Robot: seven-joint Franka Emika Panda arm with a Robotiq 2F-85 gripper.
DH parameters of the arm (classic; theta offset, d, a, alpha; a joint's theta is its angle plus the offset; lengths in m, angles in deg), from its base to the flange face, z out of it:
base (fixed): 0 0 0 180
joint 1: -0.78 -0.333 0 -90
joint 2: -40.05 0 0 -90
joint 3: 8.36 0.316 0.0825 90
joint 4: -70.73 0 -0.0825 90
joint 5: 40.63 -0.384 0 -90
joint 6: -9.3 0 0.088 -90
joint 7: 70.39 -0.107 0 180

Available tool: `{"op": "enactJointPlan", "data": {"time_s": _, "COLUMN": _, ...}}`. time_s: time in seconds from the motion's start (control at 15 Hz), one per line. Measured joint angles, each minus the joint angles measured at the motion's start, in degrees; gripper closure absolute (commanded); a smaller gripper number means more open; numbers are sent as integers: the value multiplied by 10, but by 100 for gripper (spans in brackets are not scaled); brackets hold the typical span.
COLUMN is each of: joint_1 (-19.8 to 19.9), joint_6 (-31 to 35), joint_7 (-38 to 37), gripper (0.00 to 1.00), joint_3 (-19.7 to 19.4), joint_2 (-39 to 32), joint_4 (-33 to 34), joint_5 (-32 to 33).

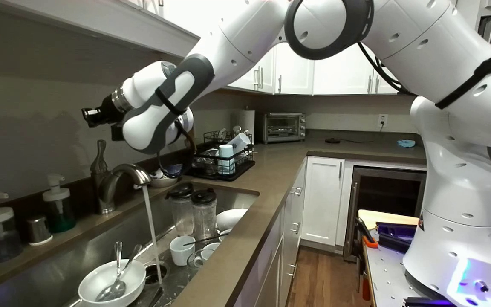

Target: Open the tap then close the tap then open the tap again

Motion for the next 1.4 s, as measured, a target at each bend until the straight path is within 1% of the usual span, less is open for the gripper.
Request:
{"op": "enactJointPlan", "data": {"time_s": 0.27, "joint_1": -1, "joint_6": 0, "joint_7": 0, "gripper": 100, "joint_3": 18, "joint_2": 33, "joint_4": -47, "joint_5": 1}}
{"op": "enactJointPlan", "data": {"time_s": 0.53, "joint_1": -11, "joint_6": 0, "joint_7": 0, "gripper": 100, "joint_3": 14, "joint_2": 88, "joint_4": -129, "joint_5": 1}}
{"op": "enactJointPlan", "data": {"time_s": 0.87, "joint_1": -46, "joint_6": -12, "joint_7": 1, "gripper": 100, "joint_3": -21, "joint_2": 156, "joint_4": -225, "joint_5": 1}}
{"op": "enactJointPlan", "data": {"time_s": 1.2, "joint_1": -84, "joint_6": -63, "joint_7": 2, "gripper": 100, "joint_3": -47, "joint_2": 218, "joint_4": -287, "joint_5": 2}}
{"op": "enactJointPlan", "data": {"time_s": 1.33, "joint_1": -109, "joint_6": -90, "joint_7": 3, "gripper": 100, "joint_3": -70, "joint_2": 240, "joint_4": -304, "joint_5": 2}}
{"op": "enactJointPlan", "data": {"time_s": 1.4, "joint_1": -126, "joint_6": -100, "joint_7": 3, "gripper": 100, "joint_3": -87, "joint_2": 249, "joint_4": -312, "joint_5": 2}}
